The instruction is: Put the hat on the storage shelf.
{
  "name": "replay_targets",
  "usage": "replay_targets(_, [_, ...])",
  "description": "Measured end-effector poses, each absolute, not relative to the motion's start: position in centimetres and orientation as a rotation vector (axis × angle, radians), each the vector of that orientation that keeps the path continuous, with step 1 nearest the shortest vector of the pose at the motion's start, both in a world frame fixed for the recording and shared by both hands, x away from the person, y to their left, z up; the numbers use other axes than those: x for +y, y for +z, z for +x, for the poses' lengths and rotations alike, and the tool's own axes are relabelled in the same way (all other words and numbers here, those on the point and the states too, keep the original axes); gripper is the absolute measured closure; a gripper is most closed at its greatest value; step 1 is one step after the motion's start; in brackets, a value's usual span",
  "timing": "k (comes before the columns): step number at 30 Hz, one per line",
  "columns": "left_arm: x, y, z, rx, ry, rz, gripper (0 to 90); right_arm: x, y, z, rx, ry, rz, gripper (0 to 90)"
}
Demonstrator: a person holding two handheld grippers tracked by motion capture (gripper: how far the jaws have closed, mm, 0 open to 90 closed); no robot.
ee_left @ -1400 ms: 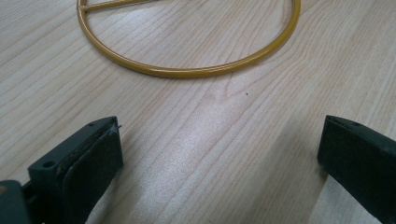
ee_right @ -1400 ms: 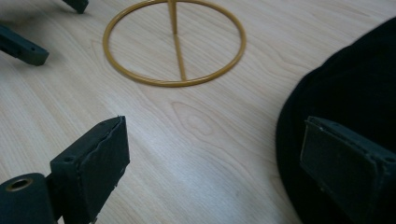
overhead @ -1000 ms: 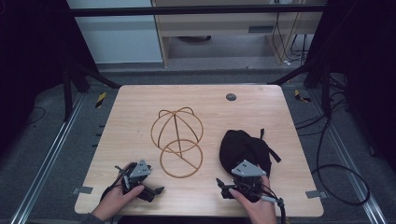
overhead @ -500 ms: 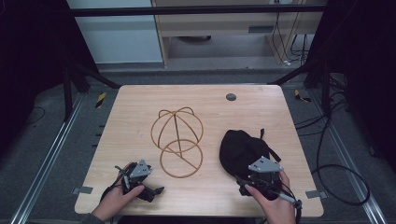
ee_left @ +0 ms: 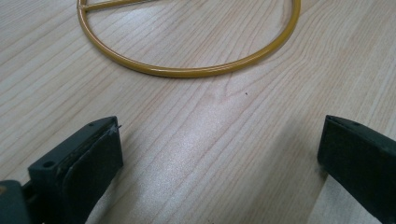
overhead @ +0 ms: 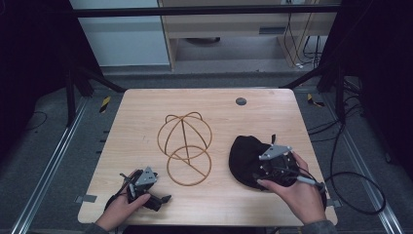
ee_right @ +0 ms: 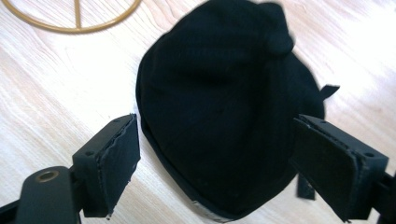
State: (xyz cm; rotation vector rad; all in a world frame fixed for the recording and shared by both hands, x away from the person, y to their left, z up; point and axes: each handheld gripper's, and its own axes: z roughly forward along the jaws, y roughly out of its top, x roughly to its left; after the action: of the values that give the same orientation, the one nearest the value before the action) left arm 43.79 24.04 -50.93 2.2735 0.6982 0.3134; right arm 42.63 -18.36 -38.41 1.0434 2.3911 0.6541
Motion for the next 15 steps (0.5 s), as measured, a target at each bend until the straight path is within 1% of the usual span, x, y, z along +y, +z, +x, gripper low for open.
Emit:
replay_targets(3, [24.0,-50.9,43.8,0.698,0.313,2.274,0.0,-18.3,-37.2,43.3,2.411,0.621,1.021,18.6])
replay_targets(4, [24.0,-50.9,43.8,0.698,0.313,2.274,0.0,-18.2,-36.2,44.0,2.426,0.620,1.007,20.6])
replay_targets(5, [24.0,-50.9,43.8,0.698,0.313,2.274,0.0,-18.1,-35.8,44.3,2.437,0.625,1.004,20.8])
replay_targets(10, [24.0,-50.9,43.8,0.699,0.312,2.273,0.0,-17.6,-34.6,45.9,2.479,0.592,0.994,21.0])
replay_targets(12, [24.0,-50.9,43.8,0.698,0.313,2.274,0.0,-17.1,-34.1,47.2,2.492,0.586,0.980,22.1])
replay_targets(15, [24.0,-51.0,43.8,0.703,0.312,2.268,0.0,-16.7,-34.0,47.9,2.515,0.598,0.971,24.8])
